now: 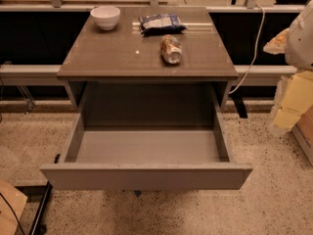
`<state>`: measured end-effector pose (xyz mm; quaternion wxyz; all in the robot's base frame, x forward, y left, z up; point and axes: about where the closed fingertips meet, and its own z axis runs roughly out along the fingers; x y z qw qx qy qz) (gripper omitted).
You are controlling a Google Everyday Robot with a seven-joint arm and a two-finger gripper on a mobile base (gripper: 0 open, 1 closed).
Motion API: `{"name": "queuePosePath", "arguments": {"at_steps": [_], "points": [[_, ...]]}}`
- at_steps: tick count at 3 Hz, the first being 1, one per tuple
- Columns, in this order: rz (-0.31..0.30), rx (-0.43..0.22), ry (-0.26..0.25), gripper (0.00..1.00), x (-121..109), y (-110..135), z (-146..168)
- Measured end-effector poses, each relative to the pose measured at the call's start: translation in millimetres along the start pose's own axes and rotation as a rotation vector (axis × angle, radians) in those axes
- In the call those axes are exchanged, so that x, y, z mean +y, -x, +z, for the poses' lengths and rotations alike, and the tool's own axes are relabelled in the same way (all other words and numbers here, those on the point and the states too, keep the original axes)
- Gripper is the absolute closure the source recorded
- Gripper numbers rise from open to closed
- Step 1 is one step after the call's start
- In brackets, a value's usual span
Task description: Place orange can into top drawer
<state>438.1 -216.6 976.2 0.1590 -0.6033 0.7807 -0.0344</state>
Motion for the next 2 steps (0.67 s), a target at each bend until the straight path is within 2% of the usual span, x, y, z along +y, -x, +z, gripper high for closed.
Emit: {"name": "queuePosePath", "arguments": {"at_steps": [1, 2], "points": [[0.000, 0.000, 0.000, 0.00, -0.1, 0.1, 0.0], [0.020, -0.040, -0.029, 0.00, -13.0, 10.4, 5.2]]}}
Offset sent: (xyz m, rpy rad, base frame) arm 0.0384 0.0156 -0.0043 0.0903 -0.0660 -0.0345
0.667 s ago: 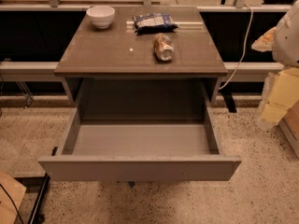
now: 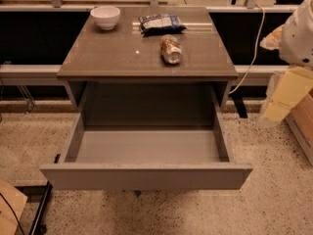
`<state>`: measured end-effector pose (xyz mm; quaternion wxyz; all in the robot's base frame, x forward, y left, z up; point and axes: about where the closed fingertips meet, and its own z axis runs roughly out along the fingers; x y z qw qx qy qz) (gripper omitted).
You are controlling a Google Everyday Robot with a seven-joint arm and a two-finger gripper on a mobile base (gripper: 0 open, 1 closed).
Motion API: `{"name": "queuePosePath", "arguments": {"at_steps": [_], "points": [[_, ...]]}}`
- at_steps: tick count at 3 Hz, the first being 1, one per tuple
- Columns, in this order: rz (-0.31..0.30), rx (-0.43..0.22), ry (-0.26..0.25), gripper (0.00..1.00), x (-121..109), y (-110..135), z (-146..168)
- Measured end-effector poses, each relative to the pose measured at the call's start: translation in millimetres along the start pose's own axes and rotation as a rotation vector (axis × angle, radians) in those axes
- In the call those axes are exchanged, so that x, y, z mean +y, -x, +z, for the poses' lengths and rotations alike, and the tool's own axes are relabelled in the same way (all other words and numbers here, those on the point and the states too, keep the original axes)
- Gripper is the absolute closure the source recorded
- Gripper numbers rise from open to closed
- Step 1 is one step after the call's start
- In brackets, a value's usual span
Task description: Place orange can into top drawer
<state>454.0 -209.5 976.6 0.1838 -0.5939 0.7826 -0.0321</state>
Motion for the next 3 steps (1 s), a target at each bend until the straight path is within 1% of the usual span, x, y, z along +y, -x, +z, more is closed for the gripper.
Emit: {"name": "queuePosePath", "arguments": {"at_steps": [1, 2, 3], "points": [[0.034, -0.048, -0.041, 0.00, -29.0, 18.7, 17.7], [0.078, -0.110, -0.083, 0.00, -69.1, 35.5, 34.5], [0.078, -0.110, -0.083, 0.00, -69.1, 35.6, 34.6]]}}
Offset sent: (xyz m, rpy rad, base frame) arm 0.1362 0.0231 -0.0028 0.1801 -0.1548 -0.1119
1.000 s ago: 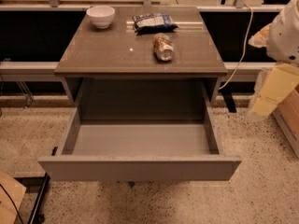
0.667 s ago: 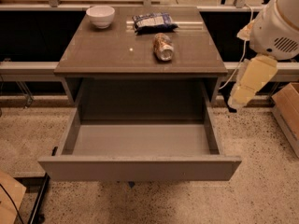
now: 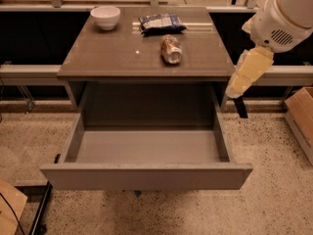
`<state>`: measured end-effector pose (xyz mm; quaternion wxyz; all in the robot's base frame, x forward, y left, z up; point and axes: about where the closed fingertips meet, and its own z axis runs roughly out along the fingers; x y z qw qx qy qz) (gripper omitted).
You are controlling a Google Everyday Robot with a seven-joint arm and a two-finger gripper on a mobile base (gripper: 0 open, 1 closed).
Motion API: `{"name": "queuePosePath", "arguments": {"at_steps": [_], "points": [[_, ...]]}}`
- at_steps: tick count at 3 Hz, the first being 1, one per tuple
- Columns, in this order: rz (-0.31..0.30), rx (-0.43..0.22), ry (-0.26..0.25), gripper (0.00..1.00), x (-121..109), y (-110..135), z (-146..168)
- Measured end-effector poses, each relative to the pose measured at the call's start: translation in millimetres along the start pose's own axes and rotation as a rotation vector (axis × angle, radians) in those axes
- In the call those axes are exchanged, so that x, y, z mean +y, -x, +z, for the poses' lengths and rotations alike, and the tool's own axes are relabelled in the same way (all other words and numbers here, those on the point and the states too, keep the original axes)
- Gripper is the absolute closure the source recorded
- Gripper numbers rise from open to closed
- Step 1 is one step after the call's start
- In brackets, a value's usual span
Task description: Place orange can into top drawer
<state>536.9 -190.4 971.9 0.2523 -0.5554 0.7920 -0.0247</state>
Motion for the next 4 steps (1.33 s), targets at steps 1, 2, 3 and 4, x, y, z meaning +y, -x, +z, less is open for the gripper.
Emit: {"name": "queuePosePath", "arguments": {"at_steps": [1, 2, 3, 4], "points": [[0.031, -0.020, -0.031, 0.00, -7.0, 15.3, 14.2], [0.122, -0.134, -0.103, 0.00, -37.3, 55.8, 46.0], [0.168, -0.209, -0.143, 0.00, -62.6, 77.1, 69.8], [0.203, -0.271, -0.161, 0.00, -90.8, 98.7, 100.7]]}}
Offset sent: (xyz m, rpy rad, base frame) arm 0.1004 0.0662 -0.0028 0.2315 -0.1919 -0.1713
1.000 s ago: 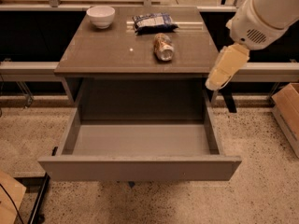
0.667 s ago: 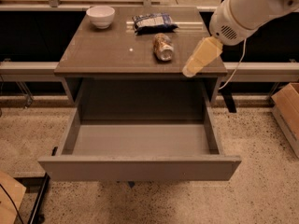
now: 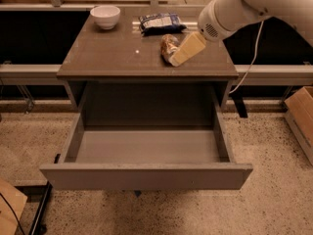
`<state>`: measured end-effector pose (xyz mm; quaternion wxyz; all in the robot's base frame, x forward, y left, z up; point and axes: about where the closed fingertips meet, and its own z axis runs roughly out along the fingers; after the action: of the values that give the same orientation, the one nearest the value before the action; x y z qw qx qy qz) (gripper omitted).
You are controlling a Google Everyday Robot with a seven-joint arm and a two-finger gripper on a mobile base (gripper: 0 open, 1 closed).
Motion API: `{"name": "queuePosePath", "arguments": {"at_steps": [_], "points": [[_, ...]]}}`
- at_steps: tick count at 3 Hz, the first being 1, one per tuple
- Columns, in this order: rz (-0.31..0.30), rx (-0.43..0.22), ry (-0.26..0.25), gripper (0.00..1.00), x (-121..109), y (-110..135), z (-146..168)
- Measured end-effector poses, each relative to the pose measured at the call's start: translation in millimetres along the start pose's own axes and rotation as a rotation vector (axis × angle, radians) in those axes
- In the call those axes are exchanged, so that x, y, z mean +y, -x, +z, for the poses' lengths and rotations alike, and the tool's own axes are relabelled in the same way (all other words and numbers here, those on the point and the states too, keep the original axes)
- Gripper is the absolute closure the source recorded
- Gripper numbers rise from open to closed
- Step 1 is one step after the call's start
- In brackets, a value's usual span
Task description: Place orange can into top drawer
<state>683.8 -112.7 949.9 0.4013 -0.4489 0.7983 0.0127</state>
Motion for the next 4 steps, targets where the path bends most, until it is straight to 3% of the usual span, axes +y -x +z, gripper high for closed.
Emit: {"name": "queuePosePath", "arguments": {"at_steps": [1, 3, 4], "points": [[0.039, -0.023, 0.009, 0.00, -13.4, 6.9, 38.1], [0.066, -0.017, 0.010, 0.00, -13.7, 4.3, 42.7], [0.198, -0.053, 0.045, 0.00, -7.8, -1.8, 70.4]]}}
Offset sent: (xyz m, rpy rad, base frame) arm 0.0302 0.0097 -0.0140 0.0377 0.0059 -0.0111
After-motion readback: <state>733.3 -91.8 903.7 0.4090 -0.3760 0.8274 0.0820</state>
